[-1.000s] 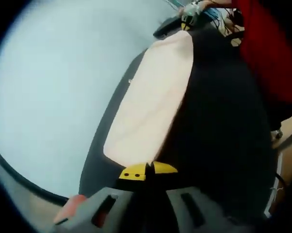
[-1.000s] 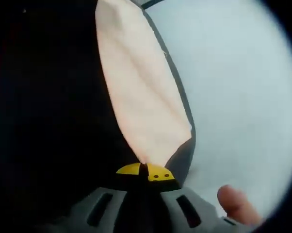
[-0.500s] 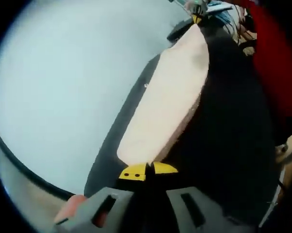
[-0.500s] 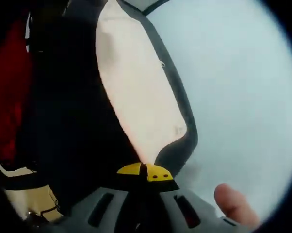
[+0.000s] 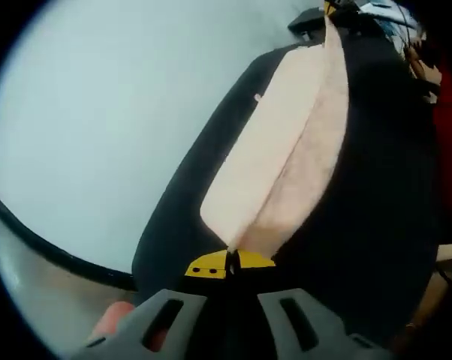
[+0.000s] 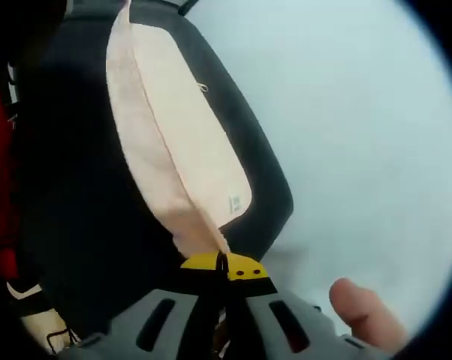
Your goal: Fold the towel on the table until its edges align and the towel forms a compact rectangular stack.
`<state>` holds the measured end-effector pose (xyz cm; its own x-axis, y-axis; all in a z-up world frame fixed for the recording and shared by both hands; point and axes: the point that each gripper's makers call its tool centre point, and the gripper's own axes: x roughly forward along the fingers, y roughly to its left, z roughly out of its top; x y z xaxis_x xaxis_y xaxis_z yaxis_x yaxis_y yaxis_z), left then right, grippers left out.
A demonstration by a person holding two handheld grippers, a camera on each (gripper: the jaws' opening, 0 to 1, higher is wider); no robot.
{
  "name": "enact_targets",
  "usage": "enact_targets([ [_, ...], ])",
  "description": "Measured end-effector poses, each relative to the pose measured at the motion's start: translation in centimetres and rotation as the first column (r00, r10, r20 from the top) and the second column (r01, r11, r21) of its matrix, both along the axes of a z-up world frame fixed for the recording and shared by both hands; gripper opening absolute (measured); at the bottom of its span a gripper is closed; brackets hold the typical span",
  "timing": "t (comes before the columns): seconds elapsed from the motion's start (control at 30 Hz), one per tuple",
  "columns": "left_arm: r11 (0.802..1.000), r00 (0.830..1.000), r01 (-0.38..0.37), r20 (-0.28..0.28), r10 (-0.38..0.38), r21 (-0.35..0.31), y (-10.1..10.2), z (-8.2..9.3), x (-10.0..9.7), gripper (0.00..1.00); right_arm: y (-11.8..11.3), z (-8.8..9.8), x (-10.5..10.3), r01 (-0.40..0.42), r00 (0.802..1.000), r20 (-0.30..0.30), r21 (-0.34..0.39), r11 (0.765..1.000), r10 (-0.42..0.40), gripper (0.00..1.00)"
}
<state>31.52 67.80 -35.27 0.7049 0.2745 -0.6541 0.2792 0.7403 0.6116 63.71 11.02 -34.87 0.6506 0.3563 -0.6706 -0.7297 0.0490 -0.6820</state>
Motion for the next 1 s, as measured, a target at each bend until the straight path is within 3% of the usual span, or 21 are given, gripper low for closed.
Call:
enact_targets([
  [0.17,0.999,0.999,-0.045,-0.007,0.044,-0.013,1.5,-0.3,3.7,0.00,2.6,-2.4,4.8,0.023,1.000,-0.012,-0.011,1.000,-0.023,0.00],
  [0.33,0.999,0.998,-0.049,-0.040,0.048,-0.008,3.8,-2.5,7.5,0.00,4.6,-5.4,9.0,0.024,0.999,-0.032,-0.046,0.999,-0.026,0.00],
  [0.43,0.994,0.994,-0.088,-0.063,0.084,-0.057,4.6,-4.0,9.4,0.00,5.9,-6.5,11.3,0.030,0.999,-0.033,-0.054,0.998,-0.032,0.00],
  [0.53,0.993,0.991,-0.108,-0.083,0.104,-0.050,5.5,-4.9,10.5,0.00,6.9,-7.4,12.9,0.044,0.998,-0.034,-0.047,0.998,-0.045,0.00],
  [0.77,0.983,0.985,-0.161,-0.070,0.156,-0.086,7.4,-6.0,12.0,0.00,8.5,-8.0,15.1,0.086,0.996,-0.014,0.002,0.996,-0.086,0.00],
  [1.0,0.967,0.975,-0.220,0.014,0.223,-0.132,9.6,-6.4,15.3,0.00,10.0,-7.6,17.2,0.145,0.989,0.021,0.058,0.988,-0.146,0.00],
])
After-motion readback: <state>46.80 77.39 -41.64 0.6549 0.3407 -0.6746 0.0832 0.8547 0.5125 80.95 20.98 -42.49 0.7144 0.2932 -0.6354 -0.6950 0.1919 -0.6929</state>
